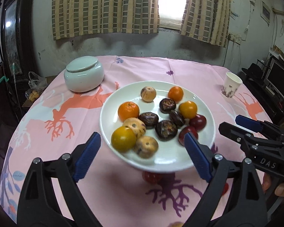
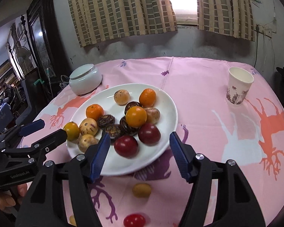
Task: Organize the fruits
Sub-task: 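Carry the olive-yellow fruit and yellow tomato onto the plate and open both tools, then move both open tools back over the loose fruits on the cloth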
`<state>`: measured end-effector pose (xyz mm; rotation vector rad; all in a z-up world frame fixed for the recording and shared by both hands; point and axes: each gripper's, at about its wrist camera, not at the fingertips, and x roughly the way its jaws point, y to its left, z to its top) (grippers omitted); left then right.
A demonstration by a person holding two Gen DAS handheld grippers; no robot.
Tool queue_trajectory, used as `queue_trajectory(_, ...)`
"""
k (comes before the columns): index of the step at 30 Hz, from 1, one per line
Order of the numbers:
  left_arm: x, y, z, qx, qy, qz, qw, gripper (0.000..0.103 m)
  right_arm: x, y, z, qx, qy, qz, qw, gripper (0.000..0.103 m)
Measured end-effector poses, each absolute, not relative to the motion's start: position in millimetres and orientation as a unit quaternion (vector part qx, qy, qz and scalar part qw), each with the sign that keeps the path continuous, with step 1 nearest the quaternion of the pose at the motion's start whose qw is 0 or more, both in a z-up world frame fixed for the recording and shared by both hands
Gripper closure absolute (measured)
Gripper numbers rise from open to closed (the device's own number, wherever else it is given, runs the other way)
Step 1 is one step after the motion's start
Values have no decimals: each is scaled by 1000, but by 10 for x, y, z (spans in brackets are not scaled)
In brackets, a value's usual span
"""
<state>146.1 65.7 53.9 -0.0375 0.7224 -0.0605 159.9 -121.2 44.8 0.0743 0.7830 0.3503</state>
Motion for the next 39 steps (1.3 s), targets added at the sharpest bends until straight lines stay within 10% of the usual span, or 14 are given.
queue_trajectory(32,464,722,54,-31,406,-16,913,3,-57,-705,-97,-125,418,251,864,33)
queue_trajectory(39,511,740,-54,-37,422,-20,905,3,27,-690,-277,-123,446,251,850,63)
